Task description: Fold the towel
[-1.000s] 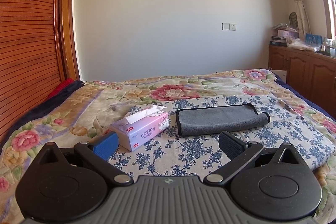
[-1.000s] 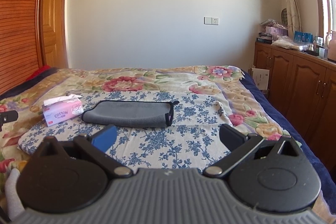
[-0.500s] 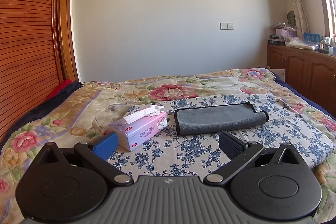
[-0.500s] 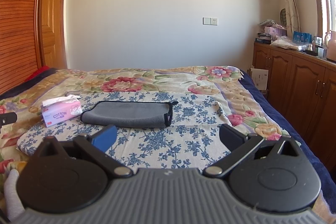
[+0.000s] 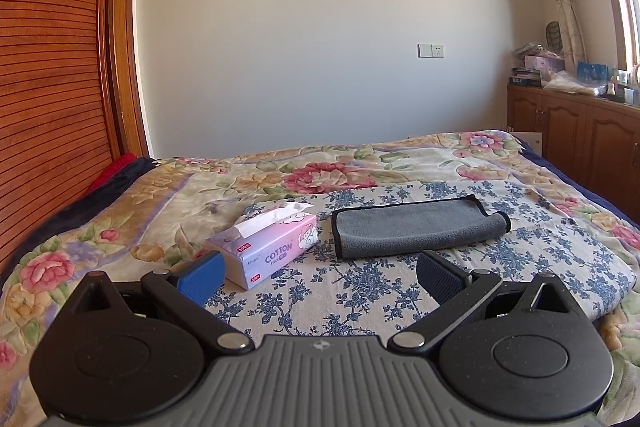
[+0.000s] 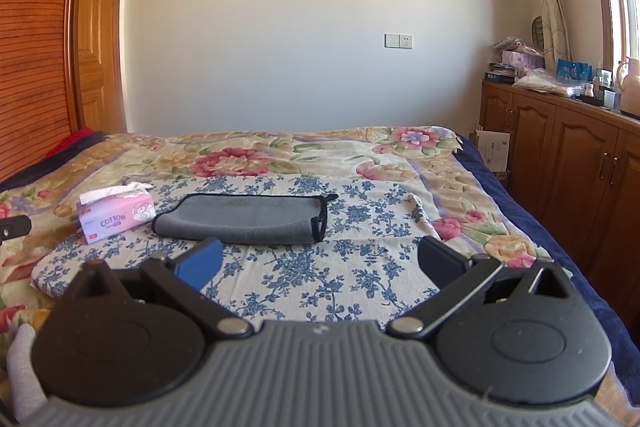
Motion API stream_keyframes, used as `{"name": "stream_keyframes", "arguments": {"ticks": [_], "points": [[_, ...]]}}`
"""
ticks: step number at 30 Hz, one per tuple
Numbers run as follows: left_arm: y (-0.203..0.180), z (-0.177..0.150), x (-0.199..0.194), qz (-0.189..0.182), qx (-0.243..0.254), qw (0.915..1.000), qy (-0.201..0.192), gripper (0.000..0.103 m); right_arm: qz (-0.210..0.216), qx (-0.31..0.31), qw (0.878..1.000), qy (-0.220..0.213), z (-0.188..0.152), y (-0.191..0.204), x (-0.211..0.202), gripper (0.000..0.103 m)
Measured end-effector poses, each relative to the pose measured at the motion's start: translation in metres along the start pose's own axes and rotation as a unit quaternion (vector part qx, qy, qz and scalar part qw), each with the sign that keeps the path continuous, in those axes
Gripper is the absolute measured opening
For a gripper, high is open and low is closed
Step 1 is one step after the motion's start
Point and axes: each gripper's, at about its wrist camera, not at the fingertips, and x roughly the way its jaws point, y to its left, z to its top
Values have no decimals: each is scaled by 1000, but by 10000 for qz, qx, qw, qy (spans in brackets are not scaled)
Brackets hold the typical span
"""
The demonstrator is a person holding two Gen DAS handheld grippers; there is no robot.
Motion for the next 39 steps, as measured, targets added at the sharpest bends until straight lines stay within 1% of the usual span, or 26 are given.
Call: {"name": "stream_keyframes", "arguments": {"ticks": [39], "points": [[-4, 3, -1, -15, 42, 10000, -31, 103, -26, 18, 10000, -39, 2, -2, 0, 103]]}}
